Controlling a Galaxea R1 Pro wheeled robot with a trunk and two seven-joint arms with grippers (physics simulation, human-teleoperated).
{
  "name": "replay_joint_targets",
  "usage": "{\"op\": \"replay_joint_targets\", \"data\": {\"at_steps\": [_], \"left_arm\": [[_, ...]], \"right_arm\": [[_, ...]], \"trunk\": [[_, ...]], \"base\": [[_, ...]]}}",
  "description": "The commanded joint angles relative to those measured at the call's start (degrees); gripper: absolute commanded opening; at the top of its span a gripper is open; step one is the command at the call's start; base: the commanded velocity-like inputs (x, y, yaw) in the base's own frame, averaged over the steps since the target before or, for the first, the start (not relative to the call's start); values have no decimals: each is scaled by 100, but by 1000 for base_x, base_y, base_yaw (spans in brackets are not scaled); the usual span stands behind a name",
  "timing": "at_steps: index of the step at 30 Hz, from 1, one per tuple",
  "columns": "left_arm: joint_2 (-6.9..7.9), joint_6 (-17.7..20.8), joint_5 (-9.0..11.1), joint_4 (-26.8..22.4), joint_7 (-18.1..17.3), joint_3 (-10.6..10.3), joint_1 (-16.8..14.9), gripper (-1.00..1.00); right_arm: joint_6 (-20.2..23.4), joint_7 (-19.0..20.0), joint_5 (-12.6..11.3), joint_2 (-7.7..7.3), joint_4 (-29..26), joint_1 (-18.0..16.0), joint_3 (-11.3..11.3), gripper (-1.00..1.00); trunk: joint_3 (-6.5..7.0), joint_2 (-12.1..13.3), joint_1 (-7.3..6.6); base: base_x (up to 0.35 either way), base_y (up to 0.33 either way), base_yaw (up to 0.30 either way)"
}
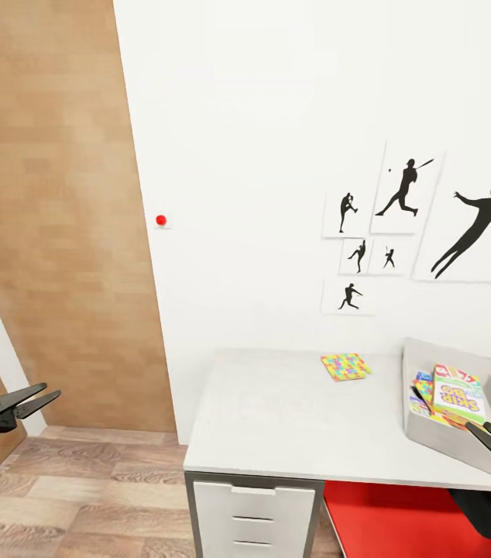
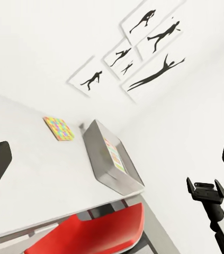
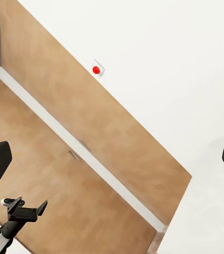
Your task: Put all the toys in the child's room - the three board games (two on the bed and one on the table), the two jigsaw puzzles on the table, and the tennis ball on the table - inside the toy box on the table in the child's room.
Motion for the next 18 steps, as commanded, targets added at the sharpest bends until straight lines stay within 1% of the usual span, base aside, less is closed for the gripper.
{"op": "replay_joint_targets", "data": {"at_steps": [1,11,14,18], "left_arm": [[0,61,-8,0,-25,-1,-3,100],[0,61,-8,0,-25,1,-3,100],[0,61,-9,0,-25,2,-3,100],[0,59,-8,0,-25,3,-3,100]], "right_arm": [[32,-2,-21,-2,-3,1,-1,100],[31,3,-21,4,1,1,-3,100],[31,3,-21,14,0,1,-3,100],[33,8,-21,16,-2,1,-6,100]], "trunk": [[-7,-7,3],[-7,-7,3],[-7,-7,3],[-7,-7,3]], "base": [[0,-13,3],[10,-5,1],[109,24,0],[188,63,0]]}}
